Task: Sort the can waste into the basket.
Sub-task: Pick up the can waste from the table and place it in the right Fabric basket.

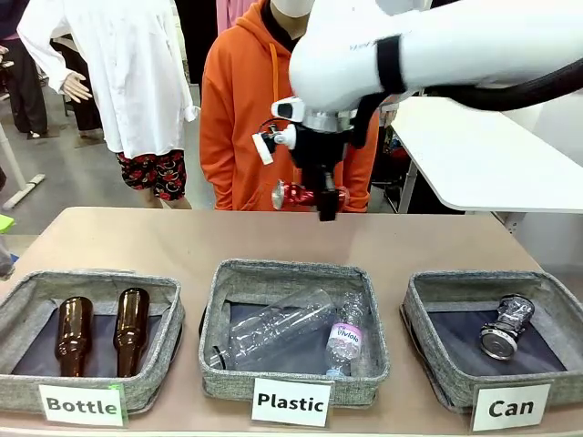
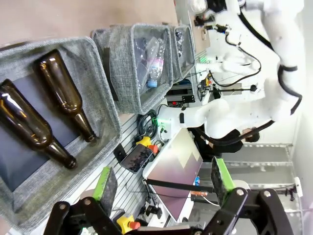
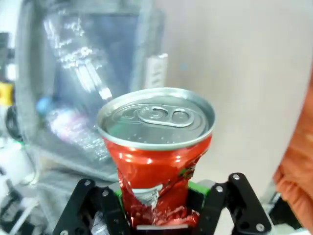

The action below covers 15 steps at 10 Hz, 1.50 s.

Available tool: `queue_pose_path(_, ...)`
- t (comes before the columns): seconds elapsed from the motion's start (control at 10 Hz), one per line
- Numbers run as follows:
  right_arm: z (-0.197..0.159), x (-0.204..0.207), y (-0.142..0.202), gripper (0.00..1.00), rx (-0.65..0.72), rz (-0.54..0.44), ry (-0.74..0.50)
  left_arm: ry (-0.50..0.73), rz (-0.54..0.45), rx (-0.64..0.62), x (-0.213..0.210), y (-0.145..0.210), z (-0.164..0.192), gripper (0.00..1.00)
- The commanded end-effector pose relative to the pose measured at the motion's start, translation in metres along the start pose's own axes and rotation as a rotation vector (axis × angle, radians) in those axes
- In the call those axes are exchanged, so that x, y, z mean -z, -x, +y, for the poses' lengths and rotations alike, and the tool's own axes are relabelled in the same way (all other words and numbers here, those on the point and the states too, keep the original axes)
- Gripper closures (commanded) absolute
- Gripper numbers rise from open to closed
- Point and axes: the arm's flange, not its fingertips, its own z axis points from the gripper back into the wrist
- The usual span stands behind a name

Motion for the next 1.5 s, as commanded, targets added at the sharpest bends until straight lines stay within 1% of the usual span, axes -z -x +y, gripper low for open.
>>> queue_pose_path(0.0,0.068,-0.013,0.037,1.0,0.059,0.036,-0.03,0.008,0.007,0.01,-0.002,0.001,0.0,0.0)
queue_pose_path(0.1,0.103,-0.016,0.059,1.0,0.089,0.071,-0.038,0.008,0.007,0.01,-0.002,0.001,0.0,0.0)
queue_pose_path(0.2,0.135,-0.015,0.092,1.0,0.113,0.113,-0.061,0.008,0.007,0.01,-0.002,0.001,0.0,0.0)
queue_pose_path(0.3,0.168,-0.013,0.133,1.0,0.147,0.13,-0.081,0.008,0.007,0.01,-0.002,0.001,0.0,0.0)
queue_pose_path(0.4,0.195,-0.005,0.164,1.0,0.141,0.236,-0.133,0.008,0.007,0.01,-0.002,0.001,0.0,0.0)
queue_pose_path(0.5,0.216,0.002,0.189,1.0,0.143,0.271,-0.169,0.008,0.007,0.01,-0.002,0.001,0.0,0.0)
queue_pose_path(0.6,0.23,0.008,0.211,1.0,0.169,0.306,-0.162,0.008,0.007,0.01,-0.002,0.001,0.0,0.0)
queue_pose_path(0.7,0.241,0.018,0.228,1.0,0.2,0.301,-0.156,0.008,0.007,0.01,-0.002,0.001,0.0,0.0)
queue_pose_path(0.8,0.245,0.027,0.234,1.0,0.228,0.325,-0.185,0.008,0.007,0.01,-0.002,0.001,0.0,0.0)
queue_pose_path(0.9,0.245,0.031,0.234,1.0,0.218,0.328,-0.181,0.008,0.007,0.01,-0.002,0.001,0.0,0.0)
queue_pose_path(1.0,0.243,0.031,0.234,1.0,0.249,0.335,-0.179,0.008,0.007,0.01,-0.002,0.001,0.0,0.0)
queue_pose_path(1.2,0.239,0.026,0.23,1.0,0.265,0.337,-0.123,0.008,0.007,0.01,-0.002,0.001,0.0,0.0)
queue_pose_path(1.3,0.236,0.023,0.229,0.71,0.305,0.329,-0.072,0.008,0.007,0.01,-0.002,0.001,0.0,0.0)
queue_pose_path(1.4,0.234,0.021,0.23,0.43,0.334,0.352,-0.01,0.008,0.007,0.01,-0.002,0.001,0.0,0.0)
